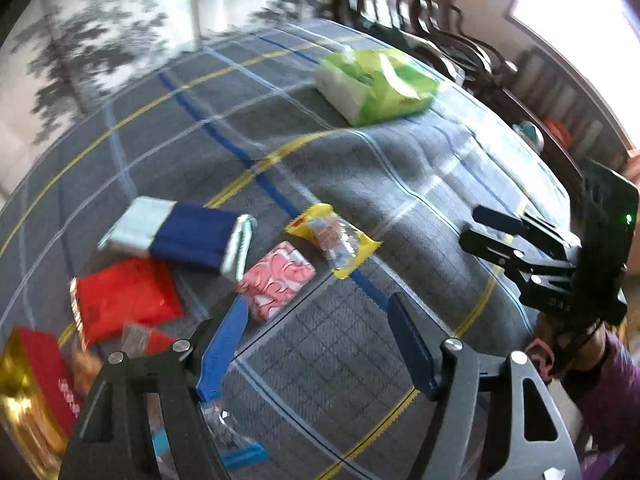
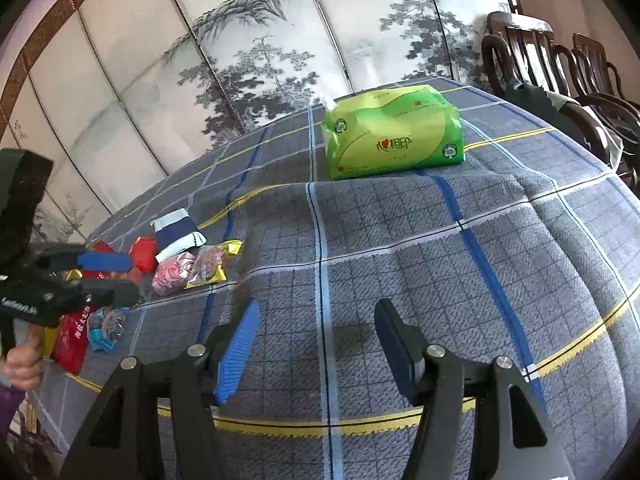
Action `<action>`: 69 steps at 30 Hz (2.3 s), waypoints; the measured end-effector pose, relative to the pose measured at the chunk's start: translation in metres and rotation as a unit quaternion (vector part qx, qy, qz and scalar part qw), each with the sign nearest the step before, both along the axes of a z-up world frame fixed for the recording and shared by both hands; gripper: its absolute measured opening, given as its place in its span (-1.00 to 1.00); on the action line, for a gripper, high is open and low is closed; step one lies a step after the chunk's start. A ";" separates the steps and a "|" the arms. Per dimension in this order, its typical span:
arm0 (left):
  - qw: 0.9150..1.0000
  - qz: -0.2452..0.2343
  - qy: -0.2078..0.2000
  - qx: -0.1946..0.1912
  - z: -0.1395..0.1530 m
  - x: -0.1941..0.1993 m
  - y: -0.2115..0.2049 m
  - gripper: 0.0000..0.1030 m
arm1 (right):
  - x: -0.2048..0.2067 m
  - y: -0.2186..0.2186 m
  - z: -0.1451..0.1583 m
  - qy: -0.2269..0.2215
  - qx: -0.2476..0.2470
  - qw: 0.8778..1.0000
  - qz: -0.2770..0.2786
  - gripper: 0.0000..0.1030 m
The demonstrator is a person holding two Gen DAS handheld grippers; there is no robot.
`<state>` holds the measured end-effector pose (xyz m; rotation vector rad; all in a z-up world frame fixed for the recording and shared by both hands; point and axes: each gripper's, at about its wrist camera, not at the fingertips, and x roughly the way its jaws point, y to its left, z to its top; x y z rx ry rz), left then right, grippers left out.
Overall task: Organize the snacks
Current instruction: 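Reach the left gripper to the pink patterned cube and grasp it, then lift the pink cube while the right gripper grasps a clear bag of dark candy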
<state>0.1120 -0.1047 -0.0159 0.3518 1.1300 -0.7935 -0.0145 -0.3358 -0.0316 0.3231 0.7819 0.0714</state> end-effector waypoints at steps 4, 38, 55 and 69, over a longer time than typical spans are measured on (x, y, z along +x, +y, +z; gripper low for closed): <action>0.999 -0.046 -0.009 0.026 -0.004 0.007 -0.015 0.21 | 0.001 -0.002 -0.001 0.001 0.008 1.000 0.001 0.21; 0.977 0.204 0.020 -0.057 0.018 -0.096 0.075 -0.49 | 0.006 -0.005 -0.006 0.018 0.028 0.999 -0.002 0.30; 0.976 0.198 0.013 -0.088 0.035 -0.152 0.120 0.65 | -0.018 0.083 0.026 -0.024 -0.059 0.992 0.109 0.30; 0.964 0.253 0.082 -0.032 -0.041 -0.128 0.079 0.07 | -0.018 0.047 0.005 -0.006 -0.003 0.997 0.081 0.30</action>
